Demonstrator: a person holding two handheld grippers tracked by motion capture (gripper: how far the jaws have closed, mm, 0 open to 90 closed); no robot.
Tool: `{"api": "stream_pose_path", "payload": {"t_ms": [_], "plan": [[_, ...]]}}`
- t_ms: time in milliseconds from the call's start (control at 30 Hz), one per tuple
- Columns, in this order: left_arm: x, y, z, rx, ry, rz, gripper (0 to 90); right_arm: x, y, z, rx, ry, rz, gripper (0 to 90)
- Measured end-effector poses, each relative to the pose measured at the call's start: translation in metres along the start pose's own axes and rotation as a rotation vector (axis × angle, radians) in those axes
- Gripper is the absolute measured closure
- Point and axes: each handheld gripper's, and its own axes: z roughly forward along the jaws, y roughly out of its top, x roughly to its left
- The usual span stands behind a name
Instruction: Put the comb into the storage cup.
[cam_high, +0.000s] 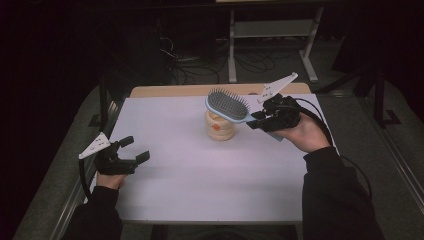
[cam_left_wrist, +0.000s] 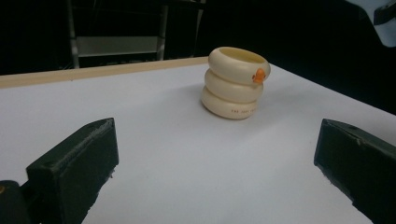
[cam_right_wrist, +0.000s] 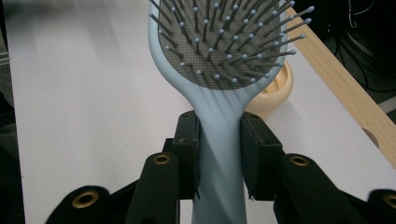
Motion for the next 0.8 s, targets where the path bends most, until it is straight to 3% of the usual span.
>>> {"api": "stream_pose_path", "payload": {"t_ms": [100, 300, 400, 633, 800], "plan": [[-0.002, 0.005, 0.002, -0.015, -0.009, -0.013, 0.0, 0.002, 0.003, 0.002, 0.001, -0.004, -0.004, 68.6], [-0.009, 0.014, 0.009, 0.001, -0.031, 0.007, 0.0, 0.003, 0.009, 0.005, -0.008, -0.001, -0.010, 68.6], [-0.014, 0.020, 0.013, -0.015, -0.047, 0.008, 0.0, 0.004, 0.012, 0.008, -0.016, 0.003, -0.016, 68.6], [-0.020, 0.034, 0.030, 0.005, -0.070, 0.011, 0.0, 0.009, 0.020, 0.015, -0.022, 0.012, -0.038, 68.6], [-0.026, 0.048, 0.040, -0.010, -0.083, 0.007, 0.0, 0.013, 0.025, 0.018, -0.031, 0.015, -0.043, 68.6]]}}
